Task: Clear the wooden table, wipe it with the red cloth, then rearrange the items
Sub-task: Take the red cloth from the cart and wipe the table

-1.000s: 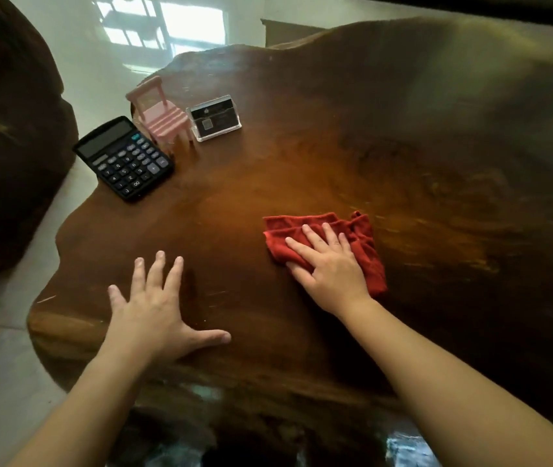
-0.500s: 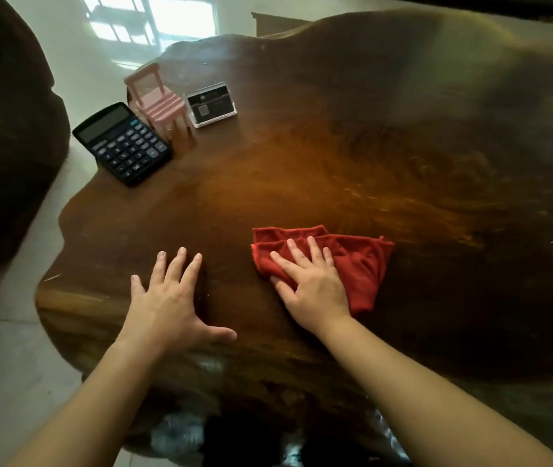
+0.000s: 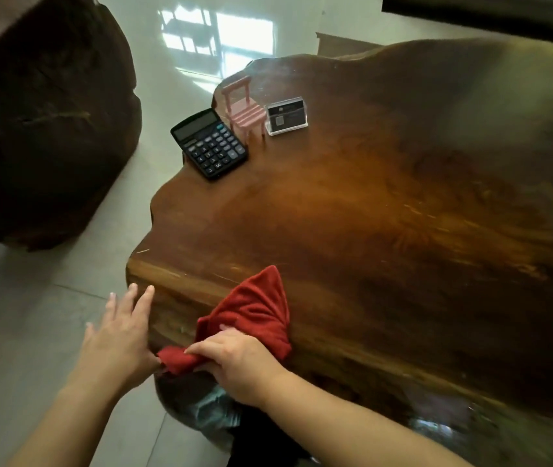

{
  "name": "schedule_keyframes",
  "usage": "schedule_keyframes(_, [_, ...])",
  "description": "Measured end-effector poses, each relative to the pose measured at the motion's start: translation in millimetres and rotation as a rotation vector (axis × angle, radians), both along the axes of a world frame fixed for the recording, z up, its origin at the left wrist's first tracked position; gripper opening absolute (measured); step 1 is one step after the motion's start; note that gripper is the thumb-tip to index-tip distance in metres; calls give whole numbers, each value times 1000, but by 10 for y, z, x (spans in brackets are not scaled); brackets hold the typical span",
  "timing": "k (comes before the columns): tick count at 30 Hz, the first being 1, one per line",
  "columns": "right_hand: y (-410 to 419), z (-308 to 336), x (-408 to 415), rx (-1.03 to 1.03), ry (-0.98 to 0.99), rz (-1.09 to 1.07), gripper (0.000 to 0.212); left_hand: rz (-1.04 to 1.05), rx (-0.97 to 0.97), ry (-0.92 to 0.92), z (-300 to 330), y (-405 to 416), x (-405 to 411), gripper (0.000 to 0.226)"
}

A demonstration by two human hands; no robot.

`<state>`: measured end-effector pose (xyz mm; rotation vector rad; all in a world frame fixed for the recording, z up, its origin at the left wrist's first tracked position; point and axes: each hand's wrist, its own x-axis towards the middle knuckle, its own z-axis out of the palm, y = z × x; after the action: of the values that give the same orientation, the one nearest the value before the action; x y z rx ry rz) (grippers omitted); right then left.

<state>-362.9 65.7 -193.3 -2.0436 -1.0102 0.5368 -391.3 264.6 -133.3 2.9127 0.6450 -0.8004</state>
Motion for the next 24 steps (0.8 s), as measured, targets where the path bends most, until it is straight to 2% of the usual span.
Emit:
schedule_keyframes(4, [-71,300,147,299,125,-395,29,-16,-11,-20,110,22,47,140])
schedule_keyframes(6, [-211,516,375,417,66,-519,34,-64,-7,-35,160,-66,164,133])
schedule_keyframes(8, [-441,750,637,449,-73,-579,38,-108,-18,-71,196,-218,338,126])
schedule_keyframes(12, [-998,1040,957,234,-419,-706,42,-175,-70,-151,231,-589,733,118])
schedule_keyframes(14, [-1230,1052,986,66,-505,-732,43,-228,-104,-176,217,-789,920,115])
schedule_keyframes(16, [-1396,970,973,-155,-432,-676,46,-280,-139,-191,203,-981,1072,113])
schedule_keyframes(19, [-1579,731,892,-424,-160,-567,57,-344,-206,-233,164,-1245,1213,109])
schedule_keyframes(21, [-1653,604,857,-469,-67,-540,59,-362,-247,-251,138,-1363,1278,106])
schedule_keyframes(24, [-1703,571,958,-476,-101,-544,52,-340,-277,-272,100,-1422,1373,97])
